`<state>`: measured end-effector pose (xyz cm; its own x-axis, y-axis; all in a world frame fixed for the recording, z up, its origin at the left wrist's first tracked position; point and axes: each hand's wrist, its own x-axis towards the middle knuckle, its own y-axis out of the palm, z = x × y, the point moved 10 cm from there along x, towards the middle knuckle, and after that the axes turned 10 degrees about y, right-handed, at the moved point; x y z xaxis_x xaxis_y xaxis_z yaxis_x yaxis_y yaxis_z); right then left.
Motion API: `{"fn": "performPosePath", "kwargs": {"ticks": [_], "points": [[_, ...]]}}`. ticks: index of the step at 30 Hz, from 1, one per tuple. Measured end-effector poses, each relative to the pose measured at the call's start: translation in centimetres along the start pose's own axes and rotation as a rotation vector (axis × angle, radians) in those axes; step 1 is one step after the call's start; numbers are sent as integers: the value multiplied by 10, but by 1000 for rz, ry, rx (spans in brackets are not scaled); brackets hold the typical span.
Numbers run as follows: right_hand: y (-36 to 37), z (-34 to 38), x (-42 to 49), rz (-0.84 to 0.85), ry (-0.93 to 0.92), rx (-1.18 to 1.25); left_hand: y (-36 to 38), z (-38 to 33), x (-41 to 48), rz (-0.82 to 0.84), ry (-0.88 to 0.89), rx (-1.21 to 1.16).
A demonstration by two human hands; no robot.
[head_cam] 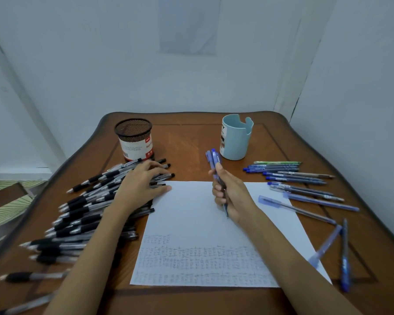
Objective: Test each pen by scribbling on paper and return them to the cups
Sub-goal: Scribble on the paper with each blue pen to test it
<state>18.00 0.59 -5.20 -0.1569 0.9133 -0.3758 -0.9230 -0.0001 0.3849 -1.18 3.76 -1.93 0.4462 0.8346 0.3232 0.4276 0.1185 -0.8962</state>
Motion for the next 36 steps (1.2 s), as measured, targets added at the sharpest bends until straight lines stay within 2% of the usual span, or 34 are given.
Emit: {"fn": "performPosePath", "kwargs": {"ticks": [2,6,11,16,20,24,27,31,33,36], "points": [[-11,17,-2,-117,-107,-197,-1,-1,0,2,-3,9],[-37,58,-9,-462,-410,-707,-1,-3,0,10,-8,24],[-46,58,2,-643,-297,-893,-2,-7,-1,9,11,46],[-39,66,7,-651,-285,-940,-2,-8,-3,-4,3,56],[-47,78,-7,-530,-308,-1050,6,-6,-2,66,-11,130],[-82,76,-34,-388,-148,-1239,9,-4,-1,92,-17,134],[-107,68,-47,-399,-30,-1312,9,-2,-1,92,-20,123],[-112,65,-41,-433,-14,-1306,6,-1,-1,55,-7,112],[-108,68,-41,-458,-89,-1299,6,-1,-1,57,-9,122],[-94,83,-53,-519,-355,-1103,5,-2,-1,53,-15,121]]}}
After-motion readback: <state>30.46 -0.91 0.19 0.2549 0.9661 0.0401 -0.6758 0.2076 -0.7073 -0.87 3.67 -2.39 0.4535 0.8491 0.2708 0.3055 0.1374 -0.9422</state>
